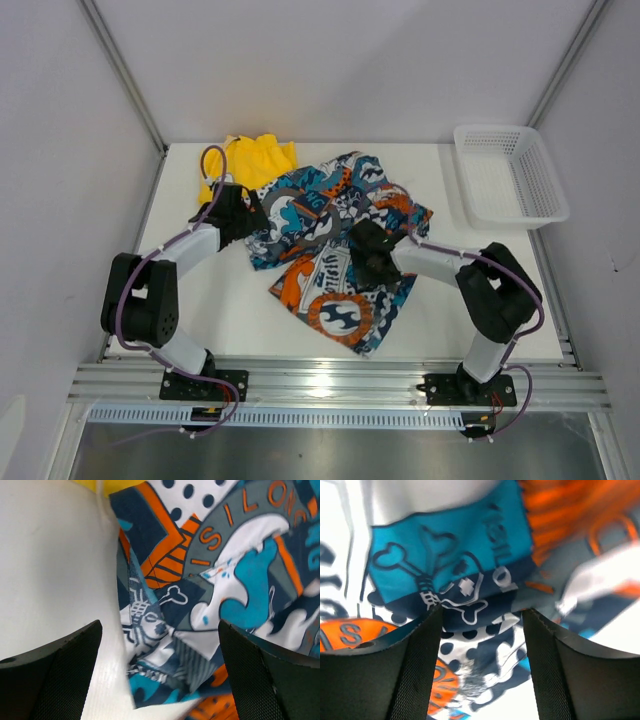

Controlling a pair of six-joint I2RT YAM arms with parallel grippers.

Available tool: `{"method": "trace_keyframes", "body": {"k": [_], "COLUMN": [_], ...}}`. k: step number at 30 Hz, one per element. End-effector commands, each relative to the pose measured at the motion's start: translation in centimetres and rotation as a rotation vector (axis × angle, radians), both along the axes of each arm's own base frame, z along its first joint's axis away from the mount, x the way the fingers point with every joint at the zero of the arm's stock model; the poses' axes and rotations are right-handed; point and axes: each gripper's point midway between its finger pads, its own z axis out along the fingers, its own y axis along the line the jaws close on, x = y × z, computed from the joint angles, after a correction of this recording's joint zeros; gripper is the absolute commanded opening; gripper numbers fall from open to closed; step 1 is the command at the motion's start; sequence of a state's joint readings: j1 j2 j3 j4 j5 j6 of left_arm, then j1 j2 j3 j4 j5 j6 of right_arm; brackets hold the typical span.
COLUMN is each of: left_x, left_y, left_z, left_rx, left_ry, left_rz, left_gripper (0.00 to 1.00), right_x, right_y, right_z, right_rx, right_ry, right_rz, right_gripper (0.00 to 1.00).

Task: Fold and stack the shorts
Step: Flatten the shorts out

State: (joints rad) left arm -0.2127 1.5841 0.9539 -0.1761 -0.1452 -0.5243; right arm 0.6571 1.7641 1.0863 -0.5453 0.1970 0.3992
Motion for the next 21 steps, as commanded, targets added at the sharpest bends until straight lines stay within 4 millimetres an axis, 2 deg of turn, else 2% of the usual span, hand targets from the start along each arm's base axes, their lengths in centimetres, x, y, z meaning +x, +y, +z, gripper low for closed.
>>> {"method": "trace_keyframes", "body": {"k": [1, 2, 3, 5, 7, 8, 9, 10, 11, 12, 13, 15, 16, 18, 19, 21], "left_x": [1.4, 1.4, 1.5, 1.7, 1.8, 1.9, 2.1, 2.2, 2.7, 3.1, 3.3, 4.7, 5.3, 6.9, 8.0, 9.2], "left_y": [1.4, 1.7, 2.3, 2.8, 3.1, 3.1, 3.1, 3.0, 2.9, 2.4, 2.1, 1.6, 1.3, 1.0, -0.1, -1.1], "left_z": [1.2, 1.3, 1.4, 1.7, 1.8, 2.0, 2.2, 2.4, 3.2, 3.8, 4.0, 5.2, 5.8, 5.7, 6.9, 6.7], "left_rx": [-0.048, -0.047, -0.046, -0.05, -0.057, -0.06, -0.068, -0.074, -0.081, -0.101, -0.109, -0.121, -0.13, -0.133, -0.172, -0.195], "left_ry": [-0.068, -0.071, -0.076, -0.082, -0.09, -0.095, -0.103, -0.108, -0.129, -0.147, -0.153, -0.174, -0.18, -0.179, -0.201, -0.198], "left_rz": [0.046, 0.053, 0.066, 0.078, 0.084, 0.087, 0.084, 0.081, 0.078, 0.058, 0.045, 0.029, 0.017, 0.011, -0.035, -0.065], "left_gripper": [0.98, 0.98, 0.98, 0.98, 0.98, 0.98, 0.98, 0.98, 0.98, 0.98, 0.97, 0.97, 0.97, 0.97, 0.96, 0.95], "right_x": [-7.8, -10.6, -12.2, -17.7, -18.5, -18.0, -15.8, -14.2, -12.2, -8.4, -6.5, -3.0, 0.3, 3.7, 5.6, 7.4], "right_y": [2.2, 3.8, 5.2, 8.2, 10.3, 11.0, 11.8, 11.9, 11.6, 11.0, 10.6, 10.0, 9.2, 9.0, 7.9, 7.7], "right_z": [-0.9, -0.5, -0.1, 1.3, 4.1, 6.2, 8.8, 10.4, 12.0, 14.3, 15.1, 15.8, 16.4, 15.1, 14.4, 12.6], "right_rx": [-0.032, -0.026, -0.006, 0.06, 0.113, 0.156, 0.215, 0.249, 0.268, 0.297, 0.304, 0.32, 0.348, 0.358, 0.355, 0.372], "right_ry": [0.148, 0.176, 0.2, 0.302, 0.285, 0.236, 0.177, 0.135, 0.077, 0.008, -0.027, -0.072, -0.128, -0.154, -0.162, -0.145], "right_rz": [0.133, 0.219, 0.278, 0.461, 0.546, 0.557, 0.531, 0.519, 0.482, 0.4, 0.372, 0.309, 0.24, 0.172, 0.123, 0.081], "right_gripper": [0.66, 0.64, 0.63, 0.64, 0.67, 0.67, 0.67, 0.66, 0.66, 0.66, 0.66, 0.67, 0.67, 0.67, 0.67, 0.66]}}
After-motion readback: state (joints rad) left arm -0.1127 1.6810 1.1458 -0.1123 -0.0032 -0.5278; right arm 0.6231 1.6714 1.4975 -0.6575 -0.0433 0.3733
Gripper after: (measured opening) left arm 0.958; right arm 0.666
